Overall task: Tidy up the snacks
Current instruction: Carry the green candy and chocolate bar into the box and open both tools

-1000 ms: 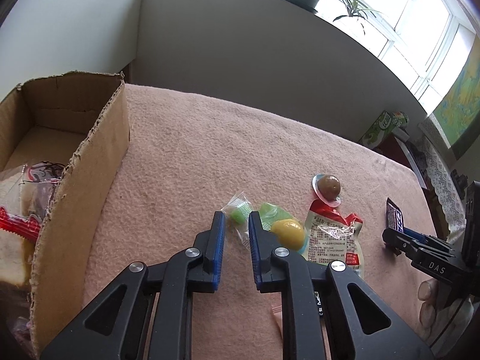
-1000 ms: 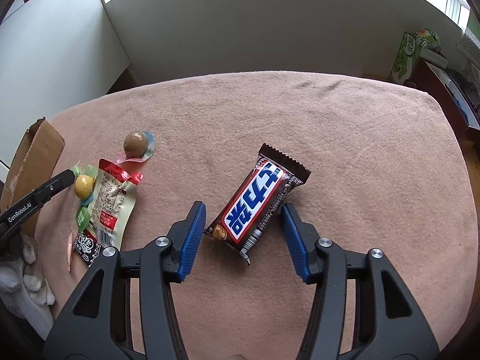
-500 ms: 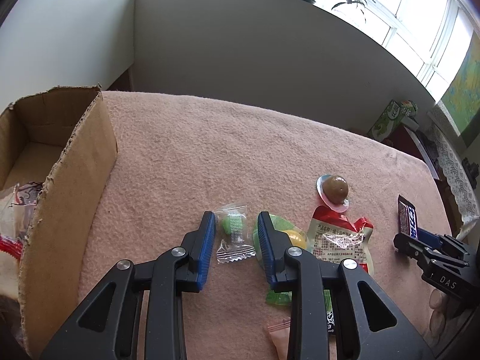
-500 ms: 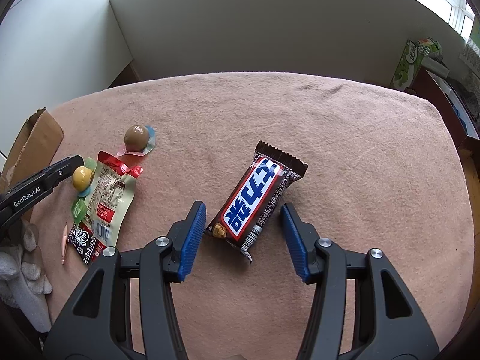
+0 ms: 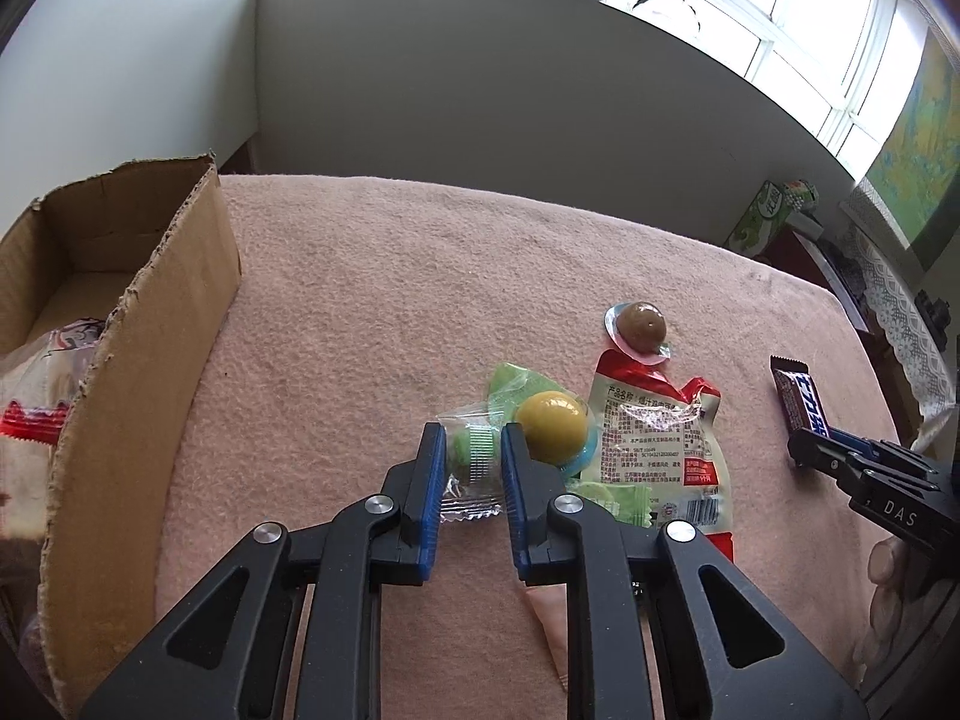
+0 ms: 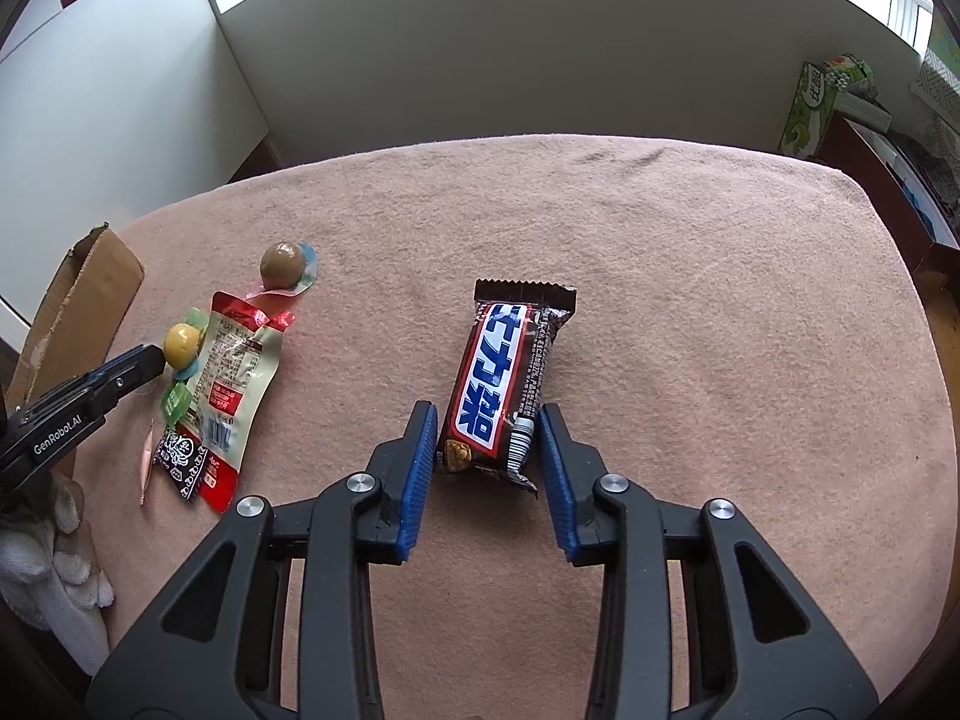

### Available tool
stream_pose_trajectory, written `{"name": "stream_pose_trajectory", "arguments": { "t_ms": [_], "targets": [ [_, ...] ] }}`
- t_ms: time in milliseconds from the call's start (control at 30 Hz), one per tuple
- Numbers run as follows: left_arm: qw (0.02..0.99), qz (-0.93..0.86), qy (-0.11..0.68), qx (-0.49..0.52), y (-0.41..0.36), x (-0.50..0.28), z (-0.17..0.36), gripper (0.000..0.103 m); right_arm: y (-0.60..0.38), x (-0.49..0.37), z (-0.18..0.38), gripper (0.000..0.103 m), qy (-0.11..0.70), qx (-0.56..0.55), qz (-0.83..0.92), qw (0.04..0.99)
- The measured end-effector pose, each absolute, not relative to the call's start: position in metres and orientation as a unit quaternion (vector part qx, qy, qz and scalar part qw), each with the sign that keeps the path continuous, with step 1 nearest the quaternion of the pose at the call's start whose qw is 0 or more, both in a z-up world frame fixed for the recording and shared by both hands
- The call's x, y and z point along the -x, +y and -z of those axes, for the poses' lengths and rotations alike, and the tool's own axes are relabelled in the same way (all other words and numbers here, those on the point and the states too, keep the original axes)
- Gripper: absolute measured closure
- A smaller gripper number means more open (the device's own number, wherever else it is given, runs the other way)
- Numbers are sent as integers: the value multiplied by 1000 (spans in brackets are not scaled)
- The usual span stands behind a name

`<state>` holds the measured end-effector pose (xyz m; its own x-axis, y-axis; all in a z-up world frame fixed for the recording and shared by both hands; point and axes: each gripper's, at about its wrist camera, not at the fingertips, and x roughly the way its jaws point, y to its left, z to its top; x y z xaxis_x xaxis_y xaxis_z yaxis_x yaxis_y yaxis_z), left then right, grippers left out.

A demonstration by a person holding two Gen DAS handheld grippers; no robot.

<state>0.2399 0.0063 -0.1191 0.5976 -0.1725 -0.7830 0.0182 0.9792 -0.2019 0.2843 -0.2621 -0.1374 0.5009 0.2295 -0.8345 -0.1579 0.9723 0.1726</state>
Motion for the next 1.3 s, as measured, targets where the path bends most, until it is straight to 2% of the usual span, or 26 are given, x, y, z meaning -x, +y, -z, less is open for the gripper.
{"name": "stream_pose_trajectory", "arguments": {
  "t_ms": [700, 1000, 1300],
  "targets": [
    [901, 89, 412, 100, 1, -179, 94, 86, -277, -219, 110, 71, 453, -125, -151, 870],
    [914, 79, 383, 109, 30, -156, 70, 86, -229, -209, 67, 71, 421, -102, -201, 879],
    [924, 35, 361, 120, 93, -148, 47, 86, -151, -212, 37, 71, 401, -65, -260, 876]
  ]
}}
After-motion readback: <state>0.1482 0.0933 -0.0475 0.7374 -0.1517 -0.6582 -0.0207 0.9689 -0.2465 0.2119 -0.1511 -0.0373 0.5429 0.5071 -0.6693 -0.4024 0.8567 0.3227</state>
